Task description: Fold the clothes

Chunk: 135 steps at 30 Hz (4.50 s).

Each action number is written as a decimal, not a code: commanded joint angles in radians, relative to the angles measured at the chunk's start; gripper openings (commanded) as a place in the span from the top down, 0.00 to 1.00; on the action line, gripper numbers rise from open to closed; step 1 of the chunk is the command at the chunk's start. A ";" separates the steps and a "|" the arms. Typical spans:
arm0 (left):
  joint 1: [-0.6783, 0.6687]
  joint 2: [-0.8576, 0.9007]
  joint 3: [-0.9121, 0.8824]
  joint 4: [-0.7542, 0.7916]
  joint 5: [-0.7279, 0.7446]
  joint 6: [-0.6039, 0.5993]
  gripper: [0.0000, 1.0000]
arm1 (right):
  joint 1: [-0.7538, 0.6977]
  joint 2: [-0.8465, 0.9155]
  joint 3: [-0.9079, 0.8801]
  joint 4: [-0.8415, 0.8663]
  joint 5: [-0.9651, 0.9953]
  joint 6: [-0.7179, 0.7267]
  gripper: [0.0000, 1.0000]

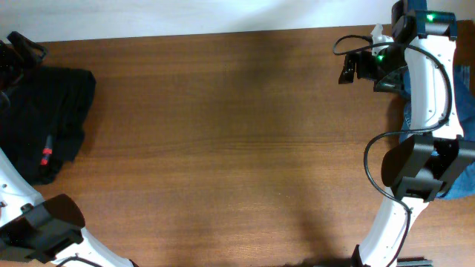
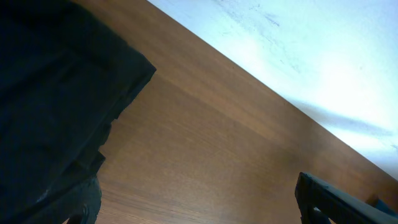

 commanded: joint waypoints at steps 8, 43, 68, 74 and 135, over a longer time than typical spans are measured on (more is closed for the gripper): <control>0.002 0.009 -0.006 0.000 0.010 0.002 0.01 | -0.002 -0.027 0.016 0.000 0.005 0.005 0.01; 0.002 0.009 -0.006 0.000 0.011 0.002 0.01 | 0.396 -0.772 0.016 -0.001 0.005 0.005 0.01; 0.002 0.009 -0.006 0.000 0.011 0.002 0.01 | 0.480 -2.024 -1.175 0.470 0.059 -0.015 0.01; 0.002 0.009 -0.006 0.000 0.010 0.002 0.01 | 0.435 -2.081 -1.481 0.776 0.061 -0.014 0.01; 0.002 0.009 -0.006 0.000 0.010 0.002 0.01 | 0.367 -2.170 -2.255 1.444 0.129 -0.055 0.01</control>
